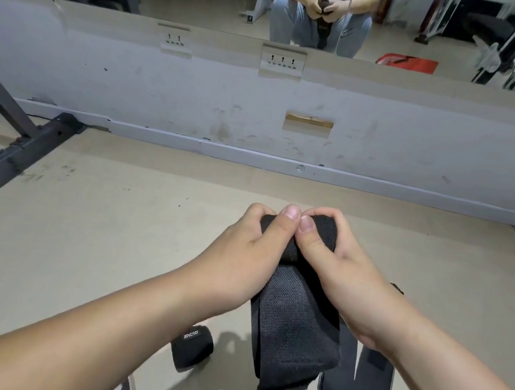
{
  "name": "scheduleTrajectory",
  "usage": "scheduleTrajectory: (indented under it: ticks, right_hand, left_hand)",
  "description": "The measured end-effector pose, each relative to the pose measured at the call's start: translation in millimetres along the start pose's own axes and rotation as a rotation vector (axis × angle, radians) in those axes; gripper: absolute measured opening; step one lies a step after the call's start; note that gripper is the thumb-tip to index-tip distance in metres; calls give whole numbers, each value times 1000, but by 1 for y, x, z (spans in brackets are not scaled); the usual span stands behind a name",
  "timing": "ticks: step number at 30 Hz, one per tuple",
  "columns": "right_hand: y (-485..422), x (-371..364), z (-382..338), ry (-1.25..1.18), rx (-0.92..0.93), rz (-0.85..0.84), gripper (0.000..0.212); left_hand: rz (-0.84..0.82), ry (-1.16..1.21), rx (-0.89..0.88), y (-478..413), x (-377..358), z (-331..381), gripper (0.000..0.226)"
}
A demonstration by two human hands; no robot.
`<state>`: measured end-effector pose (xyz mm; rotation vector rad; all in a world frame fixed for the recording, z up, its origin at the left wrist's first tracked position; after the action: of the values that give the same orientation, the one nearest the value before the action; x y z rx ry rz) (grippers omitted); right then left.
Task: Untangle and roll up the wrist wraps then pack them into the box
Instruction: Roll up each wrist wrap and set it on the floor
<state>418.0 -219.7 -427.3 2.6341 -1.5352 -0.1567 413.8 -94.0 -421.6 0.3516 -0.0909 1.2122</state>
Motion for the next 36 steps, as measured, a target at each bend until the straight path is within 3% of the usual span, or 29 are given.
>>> scheduleTrajectory:
  ticks: [4,8,11,15,19,22,26,31,36]
  right_hand:
    - [-1,-4,10,-275,-71,-51,34]
    - [-4,-3,17,-452,-126,-80,45]
    - [-4,-15,21,-518,-192,-190,55]
    - [-1,-21,26,-424,-253,-254,71]
    - [-3,-9,17,-386,-167,-181,56]
    - [-4,0,13,-427,-90,-129,45]
    - [-5,10,8,-420,-8,-79,42]
    - [-5,8,4,-364,25,-128,37]
    - [-3,10,5,-354,-16,-102,40]
  left_hand:
    - [-68,125,-11,-1,-6,-3,27]
    - [-55,177,-83,-3,-5,4,14]
    - [-35,91,-165,-2,0,11,22]
    - [8,-67,-264,2,0,21,34]
    - [34,-50,-327,6,-5,27,40]
    - [27,35,-309,3,-2,22,50]
    - [-50,350,-95,-7,-10,-2,77]
    - [-70,185,46,-3,-17,-6,42]
    - [-69,261,-50,-6,-13,-5,24]
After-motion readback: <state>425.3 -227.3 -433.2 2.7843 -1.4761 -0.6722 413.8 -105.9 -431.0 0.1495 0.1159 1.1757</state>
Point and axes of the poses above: each hand's wrist, its own y-axis away from the middle knuckle, its own x-axis out of the back of the hand, z = x × y, the point moved 10 cm from there along -y, towards the middle knuckle, and after that the axes turned 14 degrees about -z, right-handed, at the moved point
